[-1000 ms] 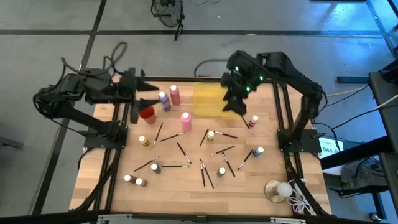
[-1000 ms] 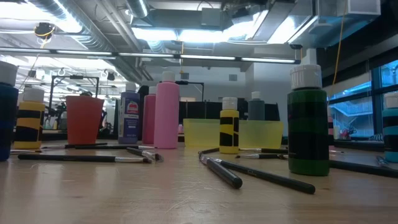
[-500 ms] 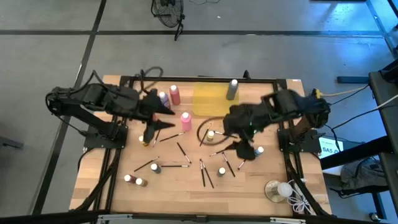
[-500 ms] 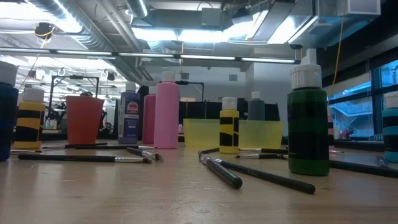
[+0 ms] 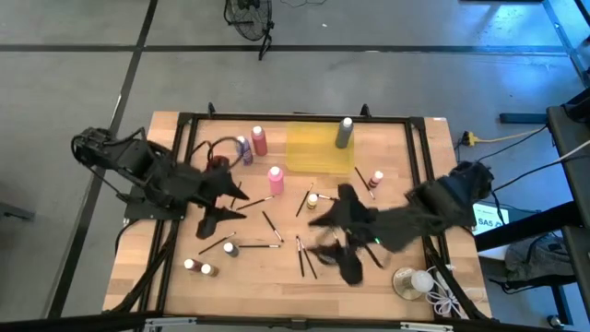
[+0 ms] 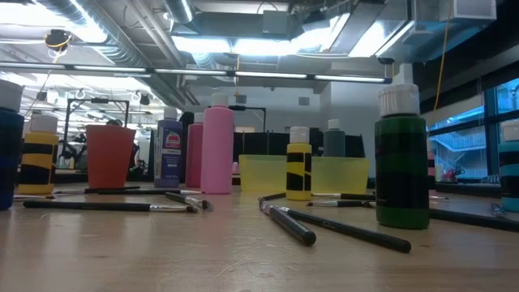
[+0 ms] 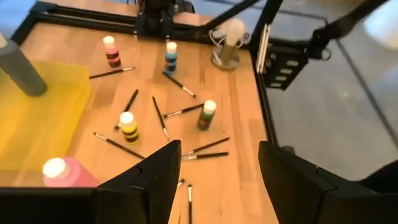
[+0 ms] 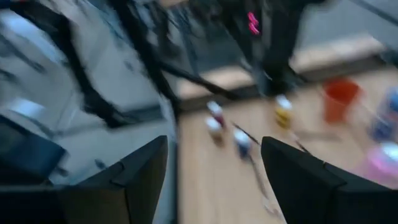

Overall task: Pick & Place Paint Supplies
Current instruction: Put the silver paint brush into the orange cup

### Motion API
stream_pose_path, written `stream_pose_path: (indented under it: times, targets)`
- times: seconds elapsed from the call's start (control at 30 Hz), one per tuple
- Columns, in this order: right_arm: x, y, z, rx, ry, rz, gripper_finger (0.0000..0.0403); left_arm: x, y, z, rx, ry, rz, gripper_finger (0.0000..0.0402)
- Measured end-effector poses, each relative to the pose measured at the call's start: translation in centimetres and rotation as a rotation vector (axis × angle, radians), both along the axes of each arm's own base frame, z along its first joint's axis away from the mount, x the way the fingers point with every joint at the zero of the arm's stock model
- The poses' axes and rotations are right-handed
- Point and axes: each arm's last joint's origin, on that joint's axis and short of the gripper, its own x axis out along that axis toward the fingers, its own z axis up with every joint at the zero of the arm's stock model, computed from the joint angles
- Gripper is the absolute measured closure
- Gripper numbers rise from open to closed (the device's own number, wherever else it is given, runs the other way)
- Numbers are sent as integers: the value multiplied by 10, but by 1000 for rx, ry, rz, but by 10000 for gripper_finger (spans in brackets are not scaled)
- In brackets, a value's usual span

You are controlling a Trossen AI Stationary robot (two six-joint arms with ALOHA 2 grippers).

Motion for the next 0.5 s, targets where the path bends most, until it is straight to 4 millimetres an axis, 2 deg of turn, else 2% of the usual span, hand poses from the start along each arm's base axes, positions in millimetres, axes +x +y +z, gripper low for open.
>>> stream_pose_path:
  times: [0.23, 0.5]
  targets:
    - [-23, 39, 16, 48, -165, 74, 142, 9, -37, -17, 121, 43, -58, 190]
    - [-50, 63, 21, -157, -262, -54, 142, 29, -71, -44, 148, 139, -100, 190]
